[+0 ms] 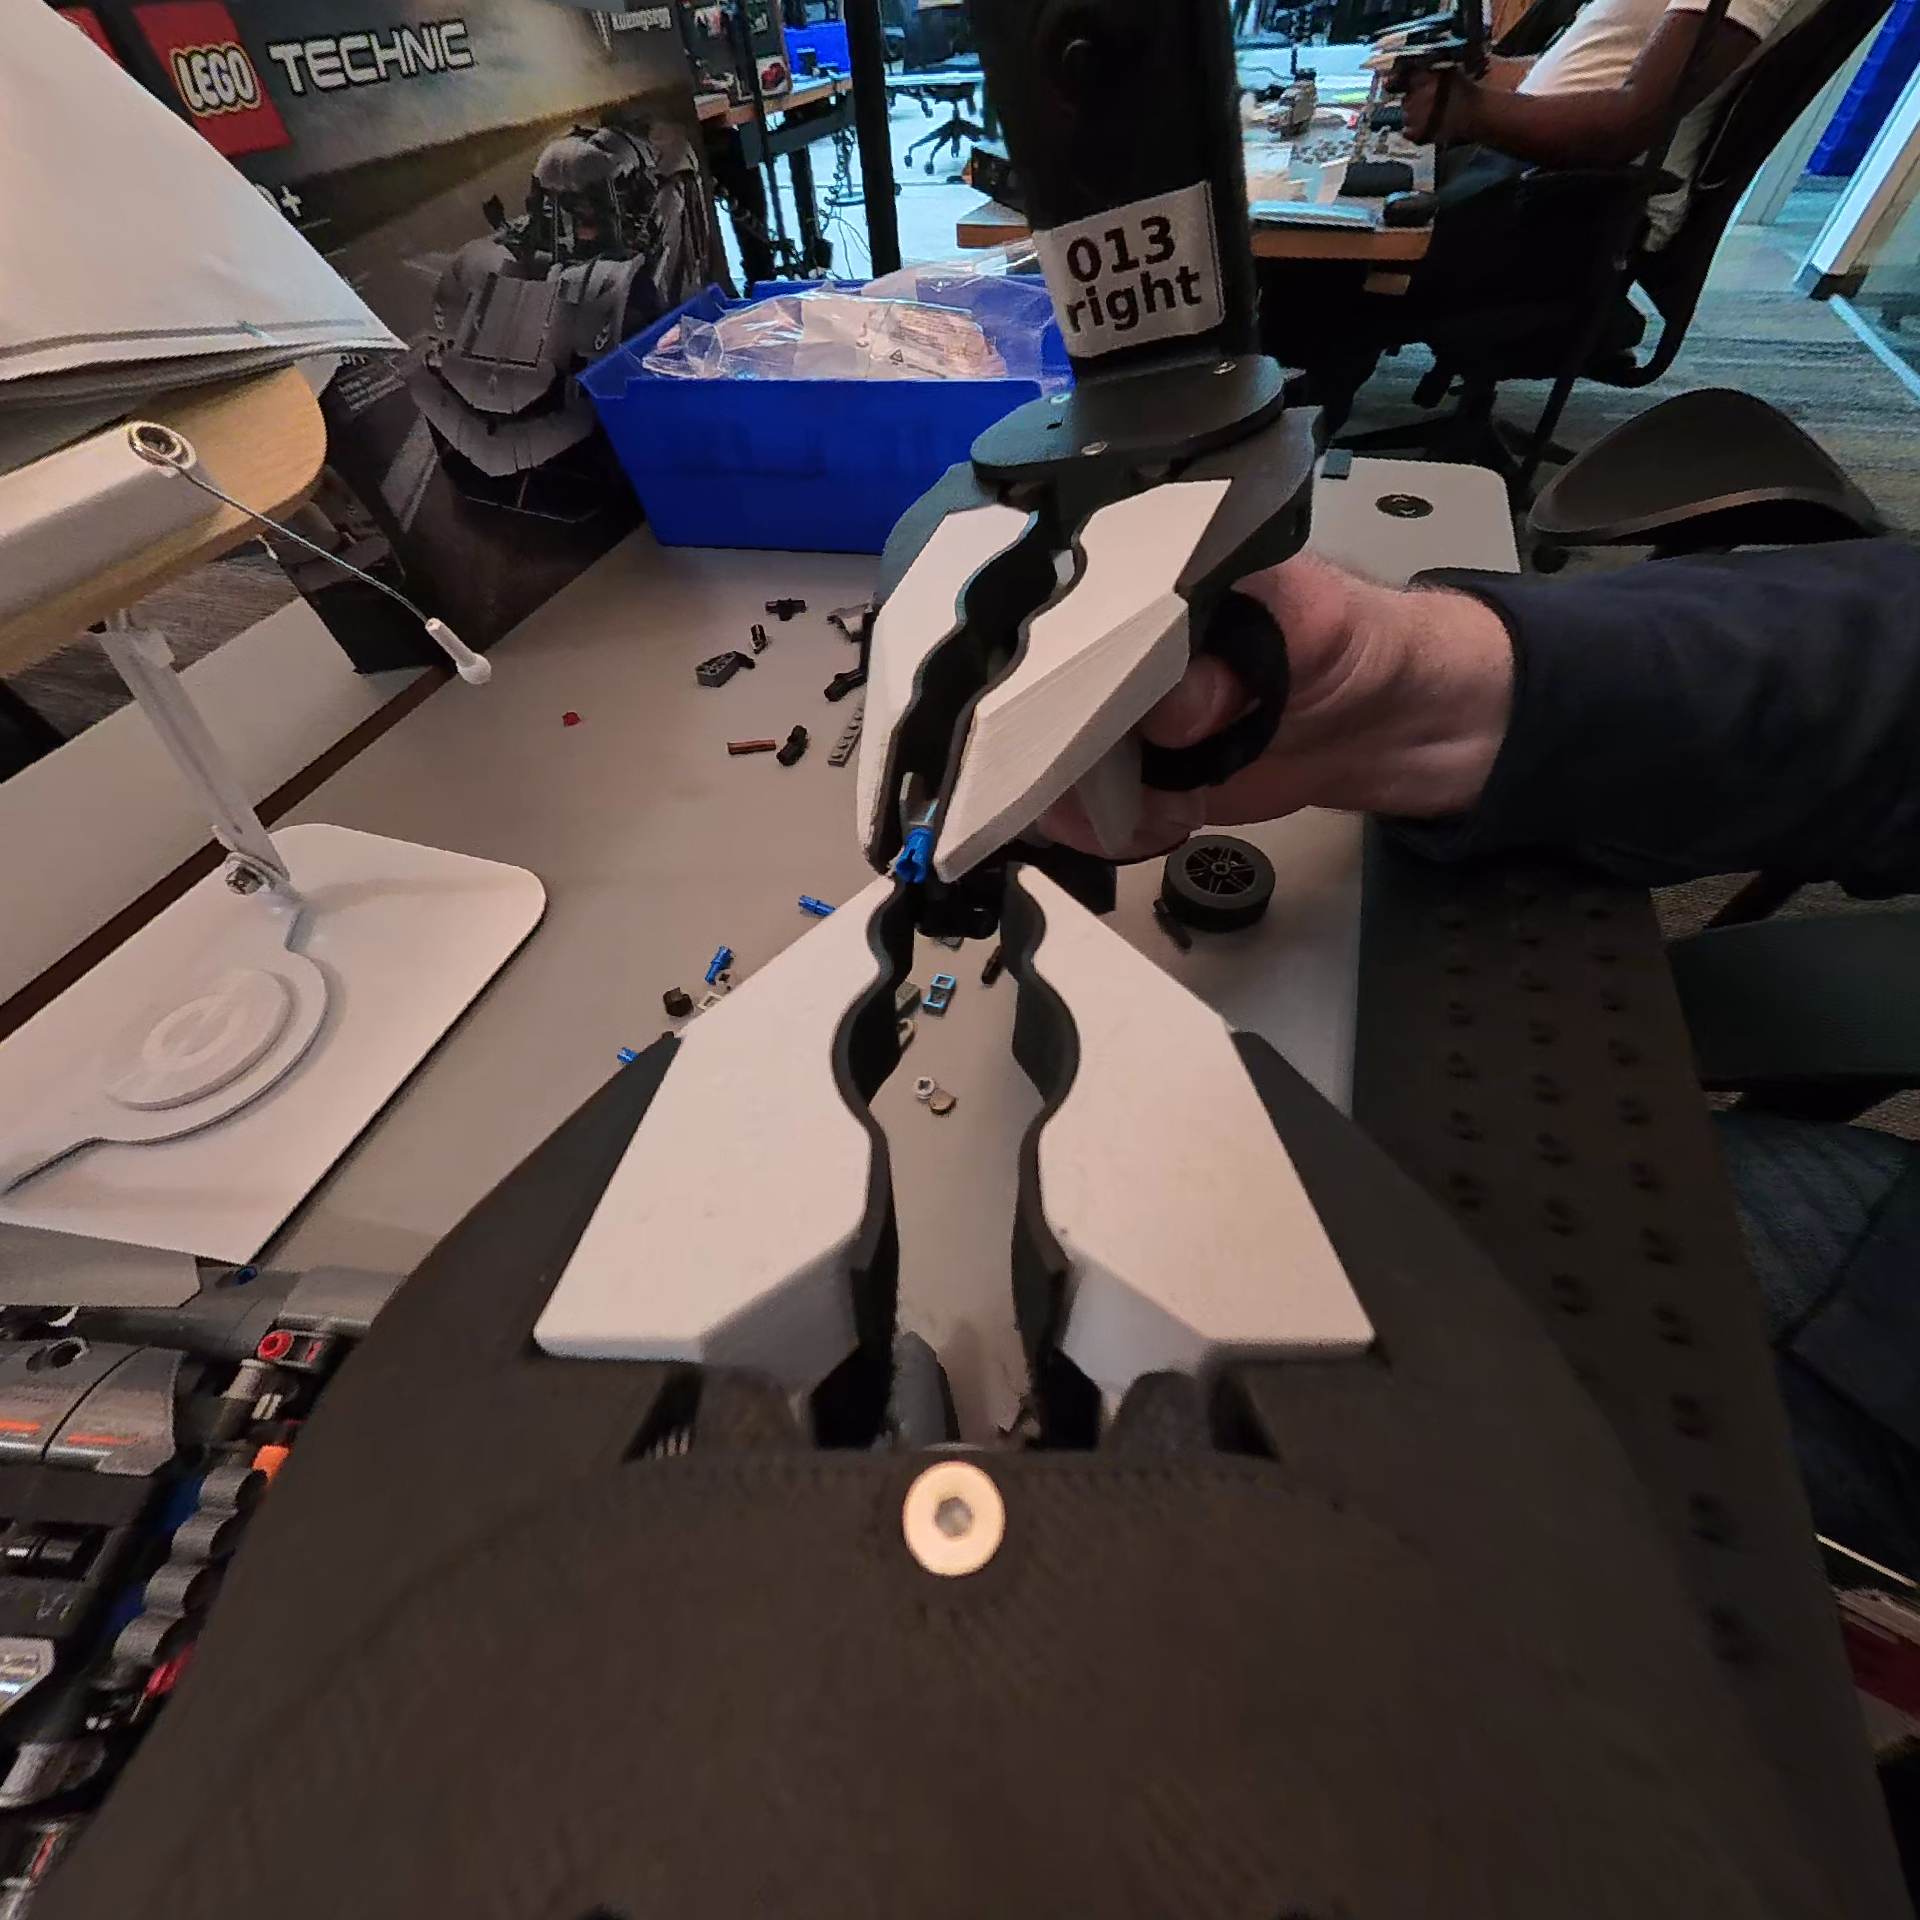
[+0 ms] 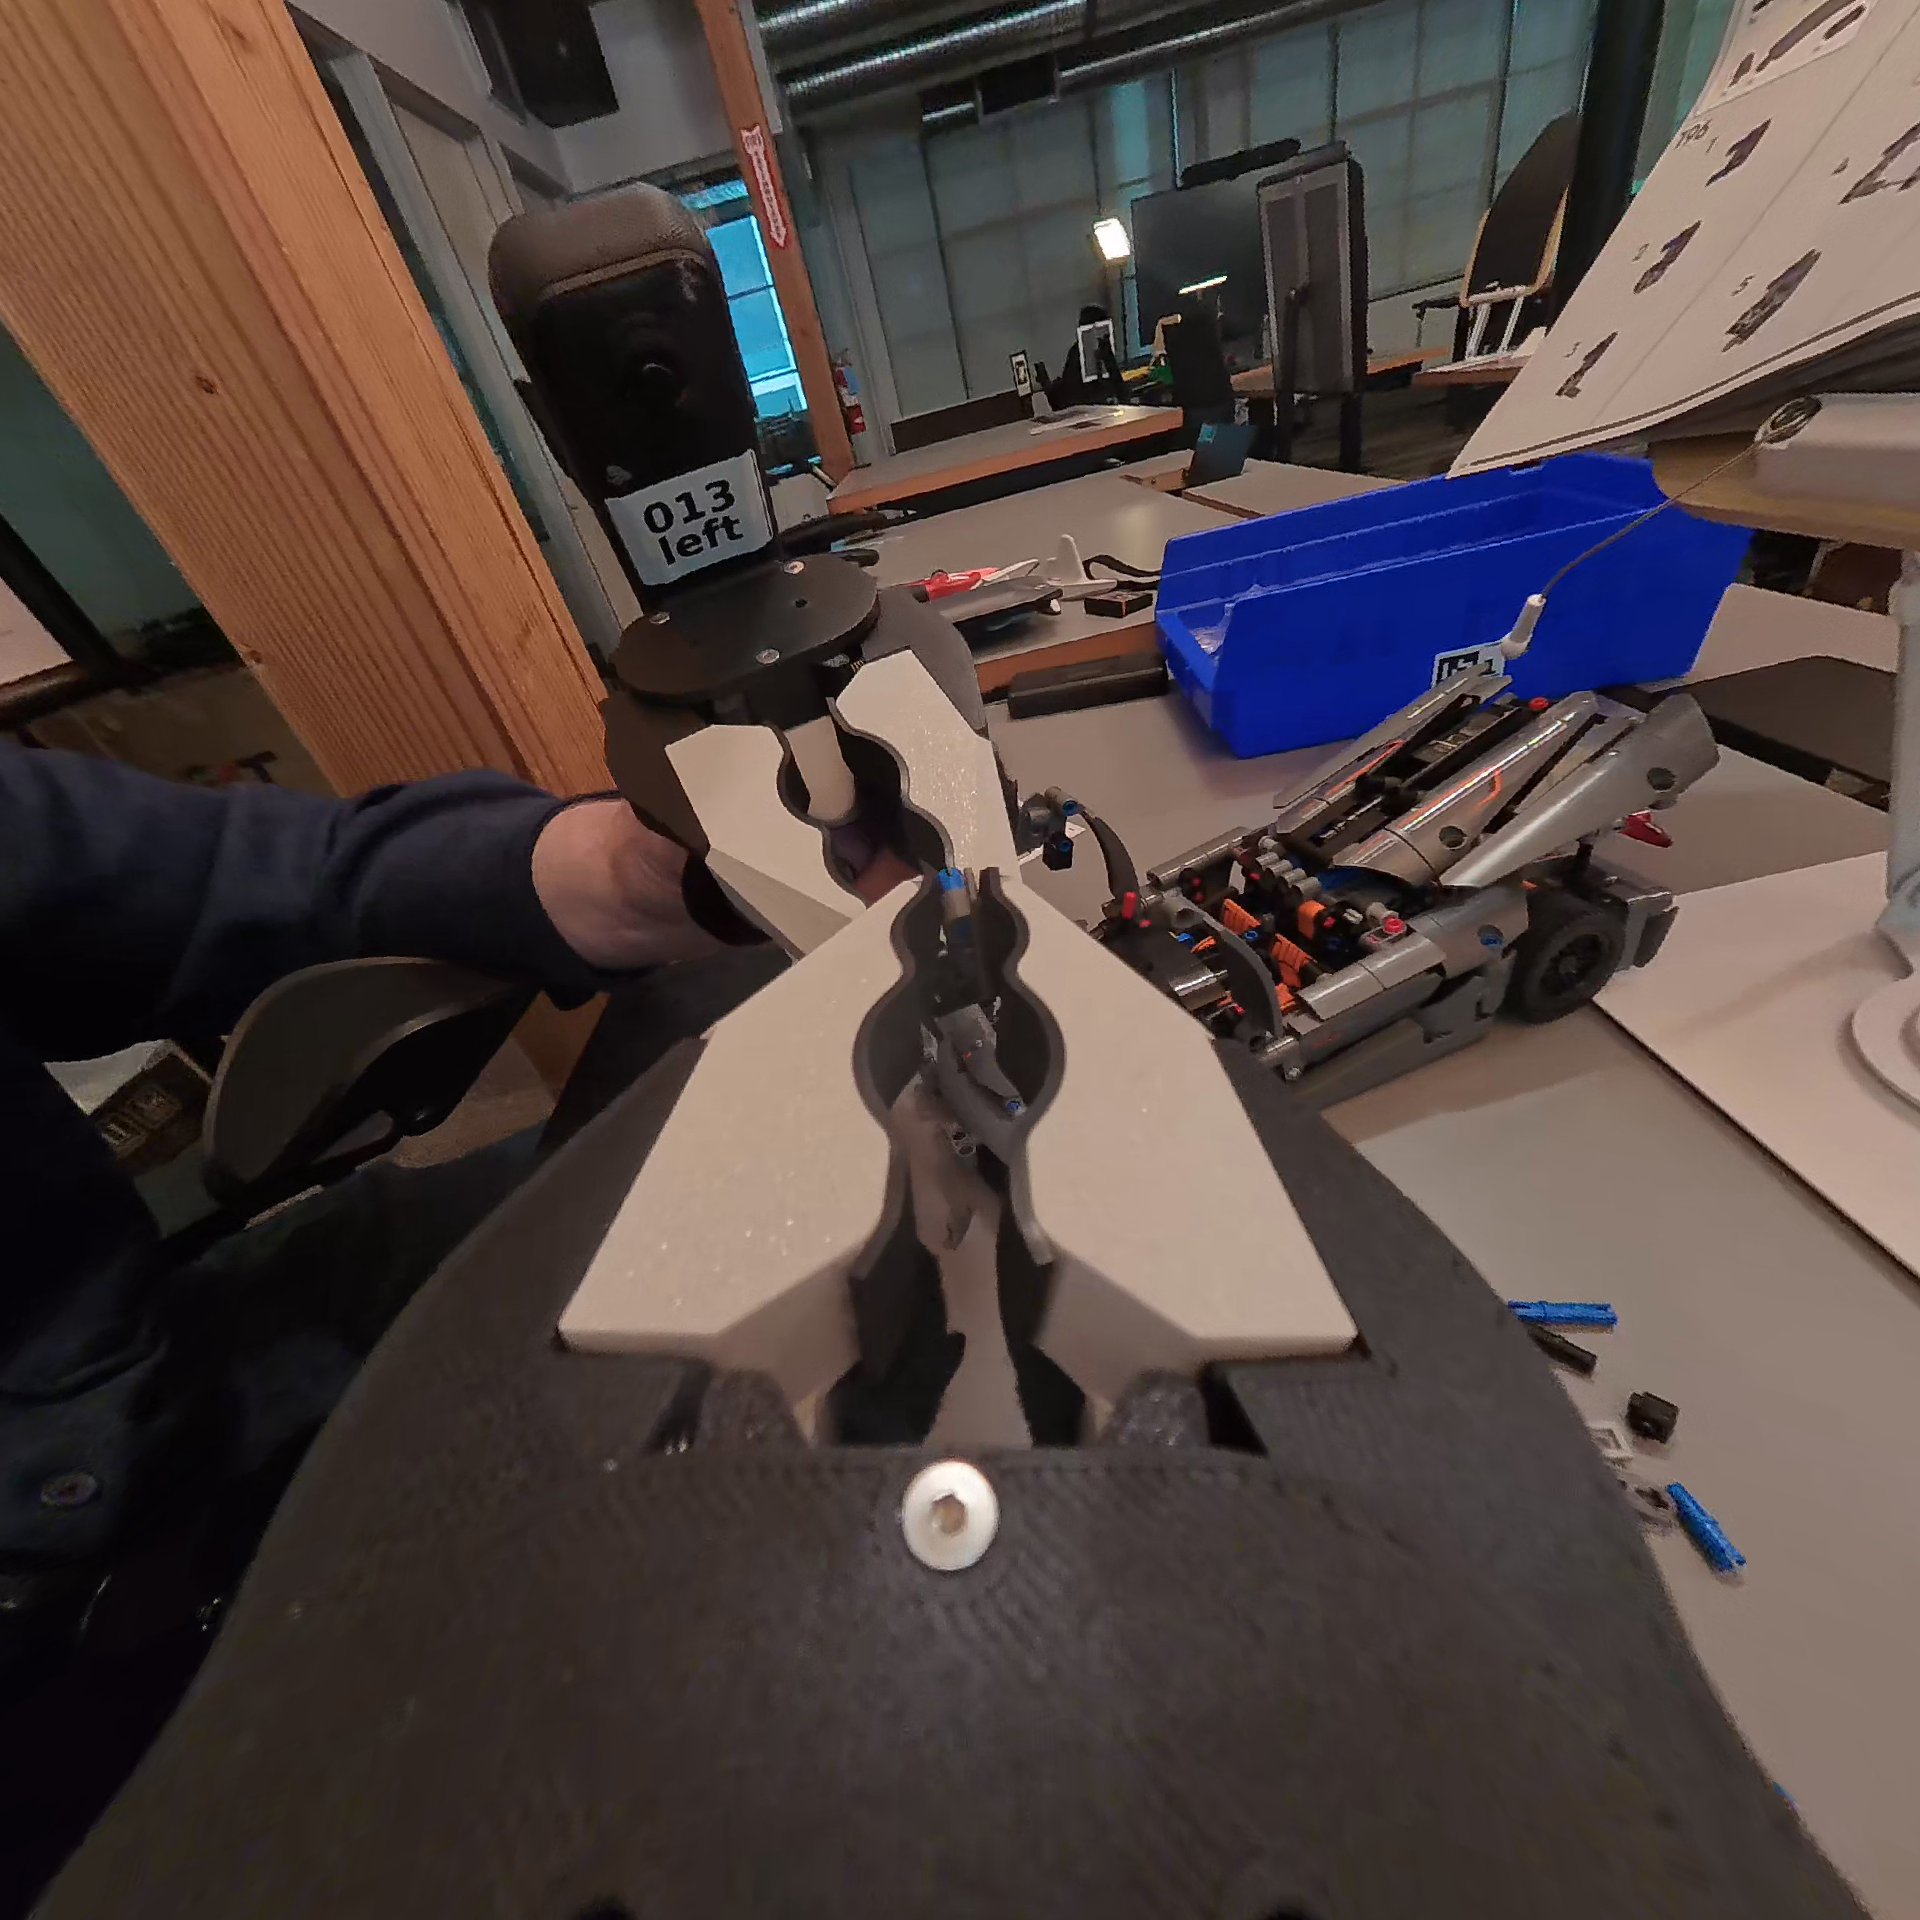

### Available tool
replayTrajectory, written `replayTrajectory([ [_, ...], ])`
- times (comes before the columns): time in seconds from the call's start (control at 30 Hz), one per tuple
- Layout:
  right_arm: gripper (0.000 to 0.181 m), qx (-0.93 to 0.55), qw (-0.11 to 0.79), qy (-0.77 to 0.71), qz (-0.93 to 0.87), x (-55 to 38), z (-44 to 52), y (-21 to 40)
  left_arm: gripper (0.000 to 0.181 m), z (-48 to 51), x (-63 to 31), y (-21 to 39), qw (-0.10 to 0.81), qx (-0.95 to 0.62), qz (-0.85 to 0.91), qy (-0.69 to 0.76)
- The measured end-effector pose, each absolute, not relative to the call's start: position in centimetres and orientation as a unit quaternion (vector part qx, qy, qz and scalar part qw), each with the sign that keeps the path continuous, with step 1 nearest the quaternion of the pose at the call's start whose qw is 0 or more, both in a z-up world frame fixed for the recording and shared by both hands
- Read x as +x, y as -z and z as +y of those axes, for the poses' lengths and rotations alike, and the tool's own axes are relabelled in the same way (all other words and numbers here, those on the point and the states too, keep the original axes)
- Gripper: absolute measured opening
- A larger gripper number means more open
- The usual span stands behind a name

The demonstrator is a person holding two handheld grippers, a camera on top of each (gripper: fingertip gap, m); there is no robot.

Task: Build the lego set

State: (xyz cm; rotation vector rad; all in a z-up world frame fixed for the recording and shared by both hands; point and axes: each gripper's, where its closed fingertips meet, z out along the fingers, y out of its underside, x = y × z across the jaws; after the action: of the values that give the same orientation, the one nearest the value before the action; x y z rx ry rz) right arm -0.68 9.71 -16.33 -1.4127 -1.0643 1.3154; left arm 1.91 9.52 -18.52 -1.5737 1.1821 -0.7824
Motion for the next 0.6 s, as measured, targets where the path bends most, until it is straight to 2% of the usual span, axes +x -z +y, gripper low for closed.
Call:
replayTrajectory([
  [0.13,0.005,-0.560,0.445,-0.563,-0.414,-0.4,9.8,15.8,0.015,9.3,2.0,18.2,0.487,-0.638,0.488,0.344],
  [0.23,0.005,-0.548,0.432,-0.595,-0.398,0.0,9.8,15.2,0.023,9.1,2.0,18.4,0.483,-0.633,0.495,0.347],
  [0.5,0.005,-0.549,0.409,-0.603,-0.409,0.0,9.4,15.5,0.014,8.7,1.4,16.6,0.502,-0.607,0.484,0.380],
  [0.6,0.005,-0.546,0.408,-0.604,-0.412,0.0,9.3,15.5,0.017,8.5,1.6,17.1,0.485,-0.614,0.488,0.387],
])
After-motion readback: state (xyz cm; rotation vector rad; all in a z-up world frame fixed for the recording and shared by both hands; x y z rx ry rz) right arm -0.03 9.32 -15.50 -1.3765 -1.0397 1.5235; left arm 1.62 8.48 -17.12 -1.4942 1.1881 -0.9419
